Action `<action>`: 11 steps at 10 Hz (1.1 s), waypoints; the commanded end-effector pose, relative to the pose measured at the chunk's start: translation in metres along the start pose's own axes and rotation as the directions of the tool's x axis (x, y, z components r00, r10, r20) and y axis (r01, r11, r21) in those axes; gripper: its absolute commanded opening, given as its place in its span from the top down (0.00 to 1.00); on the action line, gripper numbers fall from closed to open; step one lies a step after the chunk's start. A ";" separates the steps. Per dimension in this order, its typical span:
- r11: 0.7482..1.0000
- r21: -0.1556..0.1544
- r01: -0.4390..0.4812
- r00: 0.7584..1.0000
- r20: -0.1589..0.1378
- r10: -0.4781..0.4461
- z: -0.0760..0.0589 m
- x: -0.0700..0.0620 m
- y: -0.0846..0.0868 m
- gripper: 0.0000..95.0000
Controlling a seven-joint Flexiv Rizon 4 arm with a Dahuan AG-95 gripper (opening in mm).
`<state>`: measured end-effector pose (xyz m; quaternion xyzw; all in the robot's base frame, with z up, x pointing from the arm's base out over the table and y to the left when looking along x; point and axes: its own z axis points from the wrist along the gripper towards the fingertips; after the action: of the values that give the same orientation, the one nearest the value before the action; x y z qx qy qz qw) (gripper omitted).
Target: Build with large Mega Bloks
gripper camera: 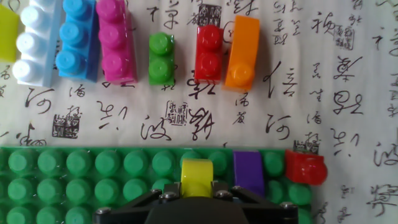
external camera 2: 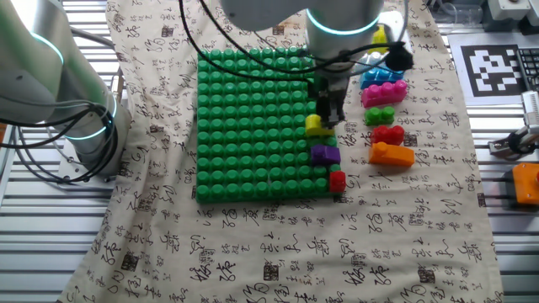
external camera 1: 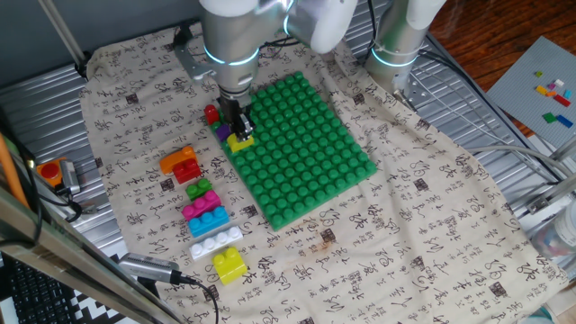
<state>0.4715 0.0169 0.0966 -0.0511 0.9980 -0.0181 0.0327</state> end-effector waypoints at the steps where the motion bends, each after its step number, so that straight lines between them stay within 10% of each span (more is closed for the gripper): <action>1: 1.000 0.003 0.002 1.000 0.008 -0.002 0.004 0.002 -0.001 1.00; 11: 1.000 0.009 -0.004 1.000 0.022 0.004 0.009 -0.003 0.006 1.00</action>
<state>0.4747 0.0224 0.0866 -0.0494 0.9976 -0.0211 0.0434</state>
